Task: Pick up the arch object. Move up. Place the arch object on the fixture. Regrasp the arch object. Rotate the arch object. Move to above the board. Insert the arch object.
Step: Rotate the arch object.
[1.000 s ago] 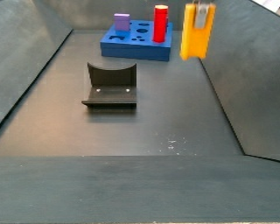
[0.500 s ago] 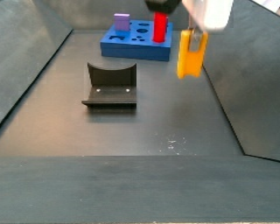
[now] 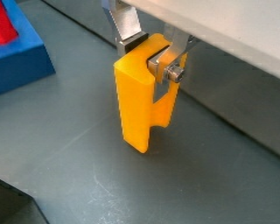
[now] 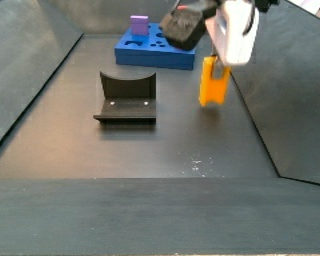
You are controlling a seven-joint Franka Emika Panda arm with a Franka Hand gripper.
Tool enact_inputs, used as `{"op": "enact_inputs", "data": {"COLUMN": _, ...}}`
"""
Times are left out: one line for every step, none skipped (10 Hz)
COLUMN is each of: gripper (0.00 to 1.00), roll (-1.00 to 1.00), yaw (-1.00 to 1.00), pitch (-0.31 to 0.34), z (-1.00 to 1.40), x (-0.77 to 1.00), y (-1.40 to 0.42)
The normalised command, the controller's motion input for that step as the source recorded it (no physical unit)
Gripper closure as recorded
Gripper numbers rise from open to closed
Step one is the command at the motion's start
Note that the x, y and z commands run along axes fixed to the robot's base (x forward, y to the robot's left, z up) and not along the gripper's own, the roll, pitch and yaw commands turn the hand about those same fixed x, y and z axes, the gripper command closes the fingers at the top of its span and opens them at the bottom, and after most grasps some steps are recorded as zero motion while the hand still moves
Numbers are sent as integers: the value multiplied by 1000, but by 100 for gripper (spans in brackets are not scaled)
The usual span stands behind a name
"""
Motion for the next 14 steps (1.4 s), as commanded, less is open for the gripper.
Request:
{"op": "enact_inputs", "data": {"gripper": 100, "roll": 55, "yaw": -38, "pitch": -42, "z": -382, "x": 23, "y": 32}}
{"op": "enact_inputs", "data": {"gripper": 100, "roll": 65, "yaw": -38, "pitch": -38, "z": -262, "x": 28, "y": 31}}
{"op": "enact_inputs", "data": {"gripper": 100, "roll": 68, "yaw": -36, "pitch": -21, "z": -208, "x": 17, "y": 28}}
{"op": "enact_inputs", "data": {"gripper": 100, "roll": 68, "yaw": -36, "pitch": -21, "z": -208, "x": 17, "y": 28}}
{"op": "enact_inputs", "data": {"gripper": 100, "roll": 65, "yaw": -36, "pitch": -14, "z": -220, "x": 8, "y": 25}}
{"op": "enact_inputs", "data": {"gripper": 0, "roll": 66, "yaw": -35, "pitch": -16, "z": 0, "x": 0, "y": 0}}
{"op": "enact_inputs", "data": {"gripper": 0, "roll": 66, "yaw": -33, "pitch": -16, "z": 1000, "x": 0, "y": 0}}
{"op": "enact_inputs", "data": {"gripper": 0, "roll": 58, "yaw": -30, "pitch": 8, "z": 1000, "x": -26, "y": -2}}
{"op": "enact_inputs", "data": {"gripper": 0, "roll": 48, "yaw": -25, "pitch": 23, "z": 989, "x": -35, "y": -4}}
{"op": "enact_inputs", "data": {"gripper": 0, "roll": 21, "yaw": -14, "pitch": 40, "z": 804, "x": -25, "y": -6}}
{"op": "enact_inputs", "data": {"gripper": 0, "roll": -1, "yaw": -4, "pitch": 42, "z": 644, "x": -17, "y": -7}}
{"op": "enact_inputs", "data": {"gripper": 0, "roll": -30, "yaw": 4, "pitch": 41, "z": 419, "x": -13, "y": -11}}
{"op": "enact_inputs", "data": {"gripper": 0, "roll": -44, "yaw": 5, "pitch": 44, "z": 305, "x": -12, "y": -11}}
{"op": "enact_inputs", "data": {"gripper": 0, "roll": -11, "yaw": 1000, "pitch": 8, "z": 0, "x": 0, "y": 0}}
